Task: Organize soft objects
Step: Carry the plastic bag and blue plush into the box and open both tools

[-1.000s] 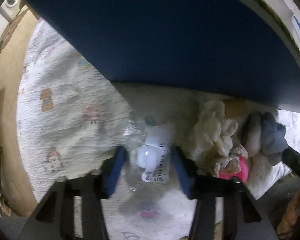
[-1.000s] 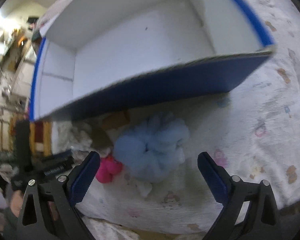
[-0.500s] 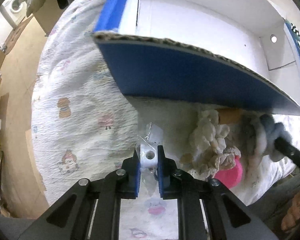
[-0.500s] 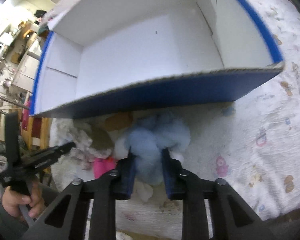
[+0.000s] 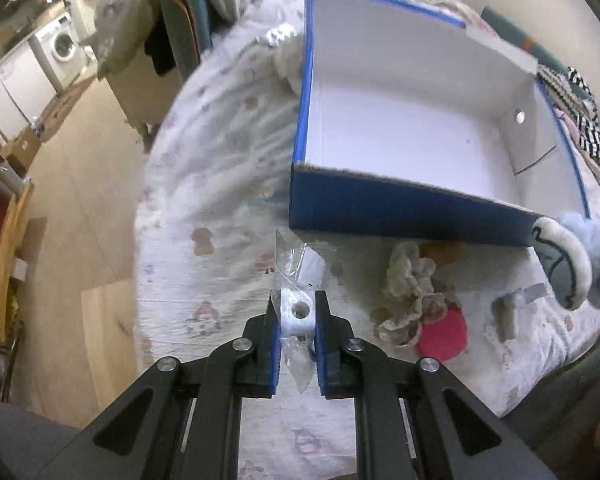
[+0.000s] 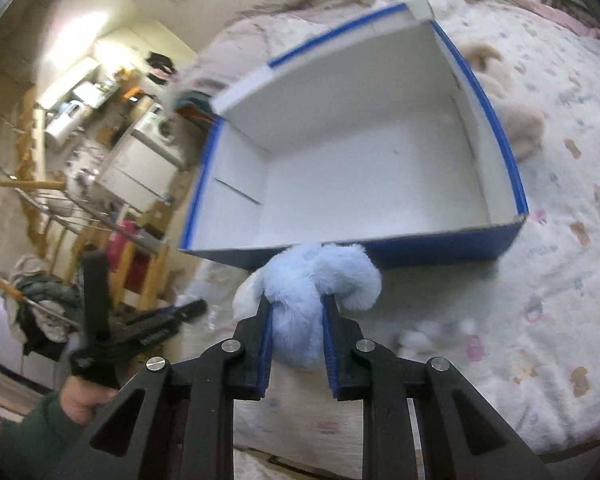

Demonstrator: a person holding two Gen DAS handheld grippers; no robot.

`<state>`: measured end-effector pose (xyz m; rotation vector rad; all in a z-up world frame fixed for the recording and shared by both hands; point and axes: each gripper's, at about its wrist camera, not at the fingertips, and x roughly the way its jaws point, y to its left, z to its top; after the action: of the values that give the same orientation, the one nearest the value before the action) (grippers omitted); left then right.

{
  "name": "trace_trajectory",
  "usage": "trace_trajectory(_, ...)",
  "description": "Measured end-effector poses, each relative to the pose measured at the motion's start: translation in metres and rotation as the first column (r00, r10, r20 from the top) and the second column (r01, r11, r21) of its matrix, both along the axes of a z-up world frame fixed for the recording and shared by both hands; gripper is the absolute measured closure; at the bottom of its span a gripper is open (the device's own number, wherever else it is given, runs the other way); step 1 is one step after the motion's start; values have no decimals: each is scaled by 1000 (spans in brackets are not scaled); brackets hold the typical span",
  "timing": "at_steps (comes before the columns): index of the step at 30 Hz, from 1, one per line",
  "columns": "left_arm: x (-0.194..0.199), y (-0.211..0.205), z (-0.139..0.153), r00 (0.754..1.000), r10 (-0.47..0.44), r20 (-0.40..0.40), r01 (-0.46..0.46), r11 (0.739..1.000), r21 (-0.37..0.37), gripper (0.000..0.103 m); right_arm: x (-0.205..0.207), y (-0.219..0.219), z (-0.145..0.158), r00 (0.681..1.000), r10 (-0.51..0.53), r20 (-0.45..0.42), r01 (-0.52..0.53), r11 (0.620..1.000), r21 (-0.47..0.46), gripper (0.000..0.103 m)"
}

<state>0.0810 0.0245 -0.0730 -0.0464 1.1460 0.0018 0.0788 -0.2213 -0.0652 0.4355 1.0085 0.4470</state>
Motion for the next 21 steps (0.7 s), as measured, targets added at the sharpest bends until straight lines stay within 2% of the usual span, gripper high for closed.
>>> trace_trajectory(2, -4, -3, 16, 999, -4, 44, 4, 1000, -7, 91, -3, 1, 10, 999, 11, 35, -12, 999, 38, 80)
trace_trajectory(4, 14, -5, 17, 998, -3, 70, 5, 1000, -15, 91, -5, 0, 21, 998, 12, 65, -16, 997, 69, 80)
trace_trajectory(7, 24, -12, 36, 995, -4, 99, 7, 999, -35, 91, -4, -2, 38, 993, 13, 114, -23, 996, 88, 80)
trace_trajectory(12, 53, -23, 55, 992, -22, 122, 26, 999, -36, 91, 9, 2, 57, 985, 12, 171, -19, 999, 44, 80)
trace_trajectory(15, 77, -30, 58, 991, -35, 125, 40, 998, -40, 91, 12, 6, 67, 979, 25, 200, -20, 999, -26, 80)
trace_trajectory(21, 116, -48, 53, 989, -71, 133, 73, 997, -15, 91, 40, 4, 64, 978, 31, 205, -7, 994, -113, 80)
